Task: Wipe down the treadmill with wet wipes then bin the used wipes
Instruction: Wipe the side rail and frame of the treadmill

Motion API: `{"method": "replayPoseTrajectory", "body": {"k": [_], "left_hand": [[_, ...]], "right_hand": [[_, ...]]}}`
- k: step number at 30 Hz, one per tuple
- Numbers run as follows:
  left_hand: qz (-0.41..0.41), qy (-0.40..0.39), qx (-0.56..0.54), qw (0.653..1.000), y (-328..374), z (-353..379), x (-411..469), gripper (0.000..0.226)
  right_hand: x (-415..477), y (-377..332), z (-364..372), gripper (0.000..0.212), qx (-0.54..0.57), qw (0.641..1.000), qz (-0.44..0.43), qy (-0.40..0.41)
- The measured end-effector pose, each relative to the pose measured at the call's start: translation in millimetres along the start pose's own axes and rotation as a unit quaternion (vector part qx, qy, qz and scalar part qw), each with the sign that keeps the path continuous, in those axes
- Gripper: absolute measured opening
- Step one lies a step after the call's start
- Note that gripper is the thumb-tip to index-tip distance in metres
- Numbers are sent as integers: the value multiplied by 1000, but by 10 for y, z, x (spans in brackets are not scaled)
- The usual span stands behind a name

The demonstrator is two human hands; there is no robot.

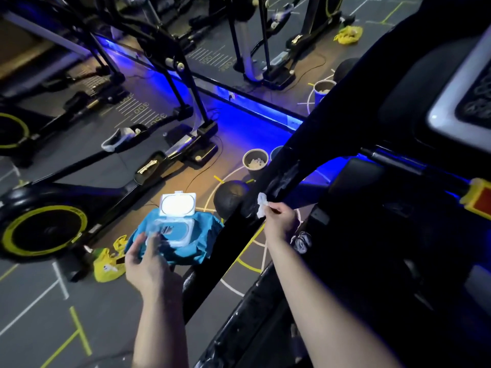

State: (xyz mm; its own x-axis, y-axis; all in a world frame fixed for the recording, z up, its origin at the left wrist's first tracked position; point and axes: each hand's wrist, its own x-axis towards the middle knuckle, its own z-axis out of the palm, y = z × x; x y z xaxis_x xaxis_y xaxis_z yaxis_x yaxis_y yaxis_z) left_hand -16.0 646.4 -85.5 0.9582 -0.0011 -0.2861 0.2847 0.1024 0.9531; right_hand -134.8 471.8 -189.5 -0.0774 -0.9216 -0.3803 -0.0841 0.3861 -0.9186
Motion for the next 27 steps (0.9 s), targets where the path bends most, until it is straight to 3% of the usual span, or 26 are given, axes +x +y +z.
{"method": "replayPoseTrajectory", "body": {"k": [3, 12, 15, 20, 25, 27], "left_hand": [[1, 34, -7, 999, 29, 100, -47, 26], [-6, 30, -2, 1000, 9, 238, -189, 25], [-15, 32, -3, 999, -10, 286, -216, 24], [-5, 26, 1, 1000, 39, 348, -277, 23], [7, 17, 10, 1000, 35, 363, -345, 24], [6, 20, 12, 1000, 42, 367, -370, 24]], "right_hand": [[153, -108, -61, 9, -3, 1000, -2, 11], [727, -373, -254, 15, -7, 999, -23, 38], [904, -447, -394, 8, 21, 995, -92, 40], [1281, -563, -519, 16, -13, 978, -196, 71], [1316, -582, -463, 20, -186, 938, -291, 25], [1242, -492, -435, 19, -199, 928, -316, 12]]}}
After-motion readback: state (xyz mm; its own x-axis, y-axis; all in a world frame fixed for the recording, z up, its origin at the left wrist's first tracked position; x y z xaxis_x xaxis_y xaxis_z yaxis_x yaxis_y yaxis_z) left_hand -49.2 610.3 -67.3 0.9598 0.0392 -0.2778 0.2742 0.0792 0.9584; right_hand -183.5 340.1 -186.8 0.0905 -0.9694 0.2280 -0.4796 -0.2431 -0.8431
